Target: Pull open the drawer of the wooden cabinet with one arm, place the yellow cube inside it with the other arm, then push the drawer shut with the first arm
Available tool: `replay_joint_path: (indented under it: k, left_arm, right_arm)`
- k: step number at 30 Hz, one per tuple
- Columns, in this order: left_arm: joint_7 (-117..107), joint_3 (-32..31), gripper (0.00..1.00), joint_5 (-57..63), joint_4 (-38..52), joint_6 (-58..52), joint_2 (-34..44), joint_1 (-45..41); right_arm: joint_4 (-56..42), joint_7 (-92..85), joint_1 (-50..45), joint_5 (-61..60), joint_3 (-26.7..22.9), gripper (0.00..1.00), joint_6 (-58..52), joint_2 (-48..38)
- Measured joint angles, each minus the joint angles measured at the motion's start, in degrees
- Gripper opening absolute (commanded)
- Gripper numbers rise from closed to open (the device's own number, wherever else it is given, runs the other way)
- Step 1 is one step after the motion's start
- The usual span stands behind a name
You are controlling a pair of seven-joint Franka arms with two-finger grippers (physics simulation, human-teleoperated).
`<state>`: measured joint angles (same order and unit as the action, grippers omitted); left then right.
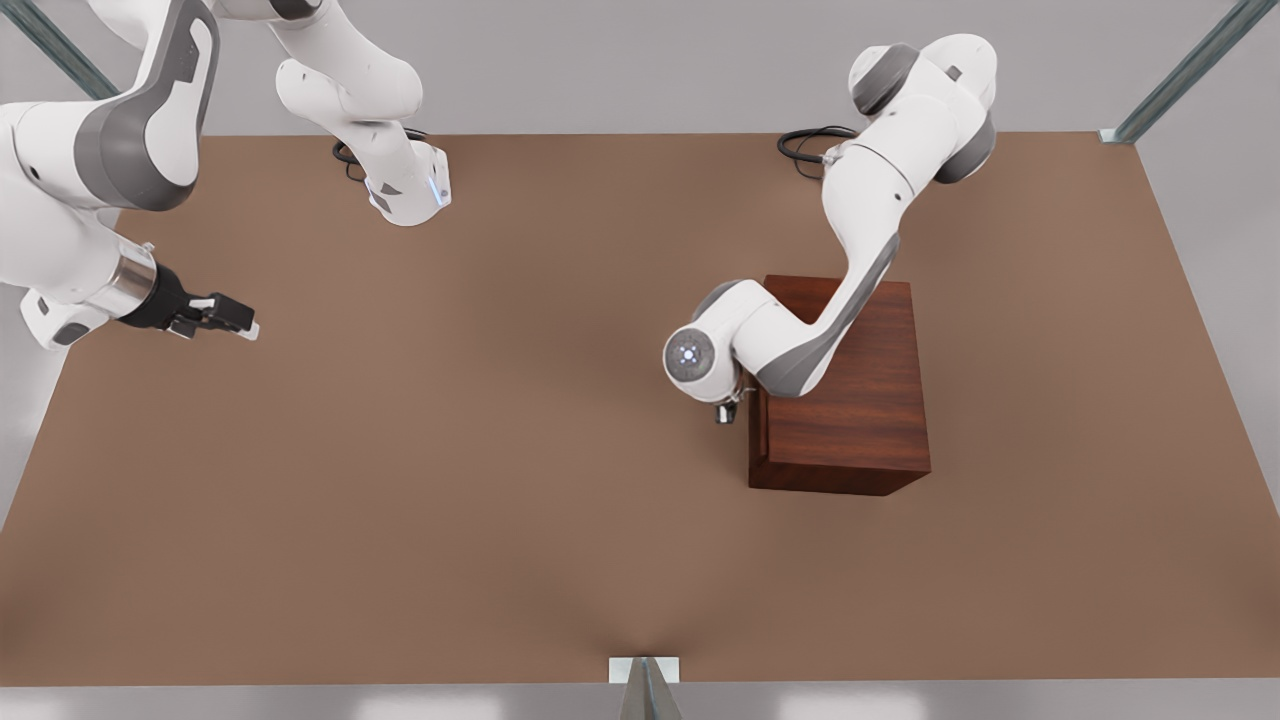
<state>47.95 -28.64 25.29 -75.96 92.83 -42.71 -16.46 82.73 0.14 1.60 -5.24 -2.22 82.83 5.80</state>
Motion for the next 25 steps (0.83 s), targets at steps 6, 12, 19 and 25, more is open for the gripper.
replay_joint_path:
  k: [6,12,19,25]
  left_arm:
    - [0.6,-2.7,0.00,0.1,1.4,-0.5,0.0,0.3]
    - [-1.6,-8.1,0.00,-0.3,9.5,-4.7,6.2,5.6]
    - [-5.5,-7.6,1.00,-7.2,1.8,-8.5,21.4,36.1]
    - [-14.5,-3.5,1.00,-26.3,-24.2,0.5,45.3,43.8]
  right_arm:
    - [-0.1,-0.9,-0.2,0.0,0.1,1.00,-0.4,-0.4]
    - [-0.1,-1.5,0.1,0.3,0.9,1.00,-0.9,-1.1]
    - [0.7,-2.1,-0.3,1.9,2.1,1.00,-1.3,-1.7]
    - [1.2,-2.7,-0.3,3.7,2.7,1.00,-1.6,-2.0]
